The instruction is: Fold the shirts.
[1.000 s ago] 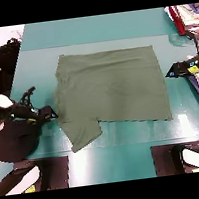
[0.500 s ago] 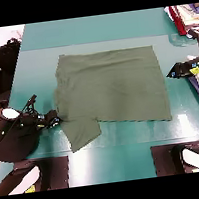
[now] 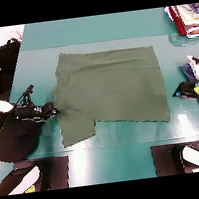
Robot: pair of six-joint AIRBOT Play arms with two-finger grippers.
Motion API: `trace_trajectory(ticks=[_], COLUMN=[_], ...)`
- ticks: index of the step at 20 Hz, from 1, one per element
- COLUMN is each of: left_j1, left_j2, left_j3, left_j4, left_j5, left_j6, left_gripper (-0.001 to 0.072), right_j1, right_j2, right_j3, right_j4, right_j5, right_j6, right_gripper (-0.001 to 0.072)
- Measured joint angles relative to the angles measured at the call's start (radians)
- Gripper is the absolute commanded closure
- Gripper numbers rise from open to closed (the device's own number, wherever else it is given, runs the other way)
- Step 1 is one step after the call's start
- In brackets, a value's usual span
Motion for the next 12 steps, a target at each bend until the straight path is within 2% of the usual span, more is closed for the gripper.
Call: trace_trajectory(ticks=[4, 10, 12], left_j1=[0.000, 0.000, 0.000], left_j2=[0.000, 0.000, 0.000], left_j3=[0.018, 0.024, 0.024], left_j4=[-0.004, -0.006, -0.006], left_j5=[-0.008, 0.007, 0.011], left_j6=[0.011, 0.015, 0.016], left_gripper=[0.0680, 0.0679, 0.0679], right_j1=[-0.120, -0.160, -0.163], right_j2=[0.000, 0.002, 0.002], right_j3=[-0.176, -0.302, -0.316], right_j4=[0.003, 0.114, 0.132], right_j5=[-0.026, -0.079, -0.089], right_j6=[-0.018, -0.060, -0.068], right_gripper=[0.0286, 0.0288, 0.0373])
